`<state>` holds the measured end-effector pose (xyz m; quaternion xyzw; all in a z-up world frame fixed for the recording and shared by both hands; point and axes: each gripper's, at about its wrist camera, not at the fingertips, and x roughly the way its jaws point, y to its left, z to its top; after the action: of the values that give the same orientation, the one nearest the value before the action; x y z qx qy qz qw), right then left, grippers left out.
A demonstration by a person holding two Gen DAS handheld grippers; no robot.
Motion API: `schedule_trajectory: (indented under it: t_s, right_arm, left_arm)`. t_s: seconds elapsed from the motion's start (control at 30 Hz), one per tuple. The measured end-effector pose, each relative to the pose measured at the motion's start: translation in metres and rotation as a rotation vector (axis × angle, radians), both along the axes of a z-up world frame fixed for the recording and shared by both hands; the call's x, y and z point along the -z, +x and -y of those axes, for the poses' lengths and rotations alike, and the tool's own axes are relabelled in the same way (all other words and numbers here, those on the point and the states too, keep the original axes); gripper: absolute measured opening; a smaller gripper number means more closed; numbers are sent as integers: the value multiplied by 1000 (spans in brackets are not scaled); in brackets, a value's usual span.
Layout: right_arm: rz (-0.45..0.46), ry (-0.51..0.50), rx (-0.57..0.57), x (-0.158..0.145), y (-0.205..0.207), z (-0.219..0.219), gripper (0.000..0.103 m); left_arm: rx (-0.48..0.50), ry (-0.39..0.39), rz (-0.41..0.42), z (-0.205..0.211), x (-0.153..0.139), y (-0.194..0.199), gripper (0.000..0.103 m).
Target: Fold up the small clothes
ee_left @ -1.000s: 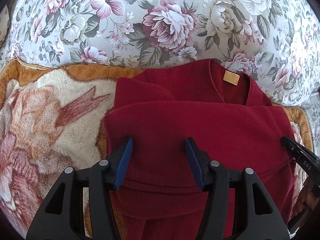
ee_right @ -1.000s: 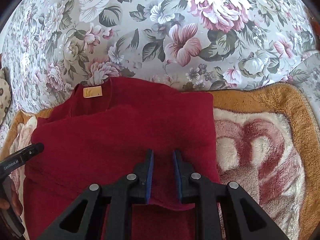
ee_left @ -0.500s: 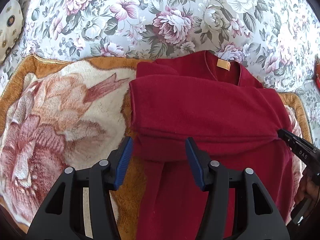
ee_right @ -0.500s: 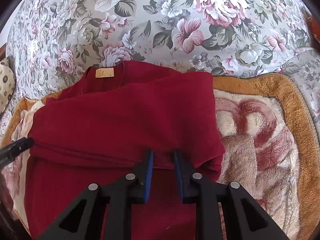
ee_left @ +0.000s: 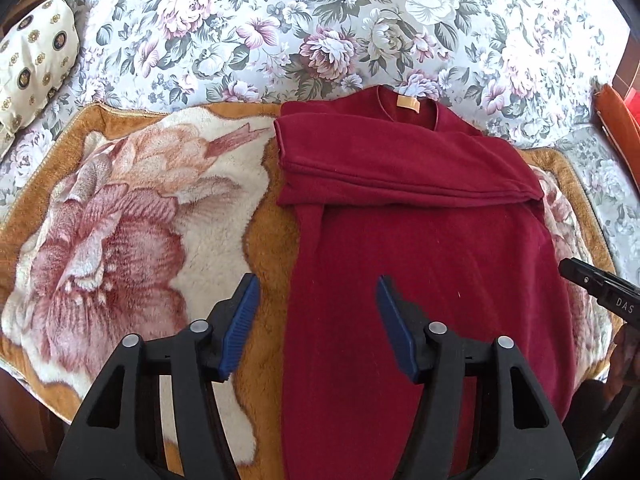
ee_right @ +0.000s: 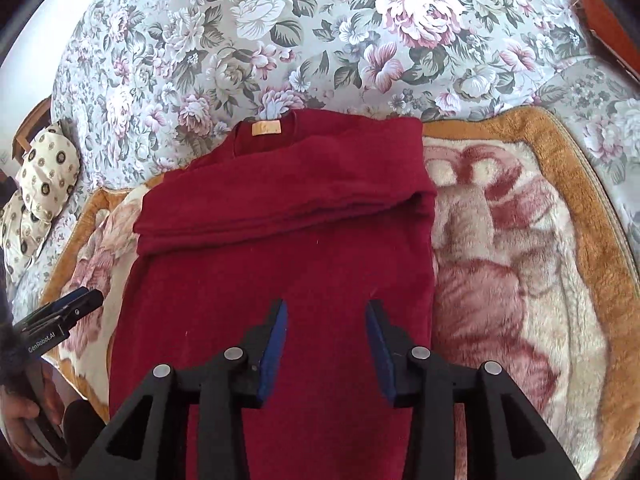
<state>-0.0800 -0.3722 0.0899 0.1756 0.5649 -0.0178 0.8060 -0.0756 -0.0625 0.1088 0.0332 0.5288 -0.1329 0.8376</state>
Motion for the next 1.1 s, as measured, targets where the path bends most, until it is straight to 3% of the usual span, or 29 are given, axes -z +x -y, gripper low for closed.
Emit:
schedule_trajectory:
  t_s: [0.27,0.53,0.6,0.67,0.83,0.97,1.1]
  right_arm:
    - [-19,21,-6,-11,-57,-4,40]
    - [-90,33,-33,-7,-99,2,44]
    - [-110,45,-34,-5,-108,5,44]
    - [-125,55,-41,-5,-116,5,45]
    - [-181,60,-87,2,-128,1,45]
    - [-219,6,-122,8,-132,-6,45]
    - [-228,22,-103,12,-138,-8,45]
  left_arm:
    - [11,-5,-18,-12,0,-47,65]
    - [-9,-119,-140,-40,14,-86,65]
    - [-15,-148,-173,-45,20,-94,72]
    - [-20,-164,-194,-50,24,-101,72]
    - [-24,-162,-203,-51,35,-109,72]
    - [0,-140,-197,-44,43,-114,72]
    - [11,-163,-216,-39,50,-118,72]
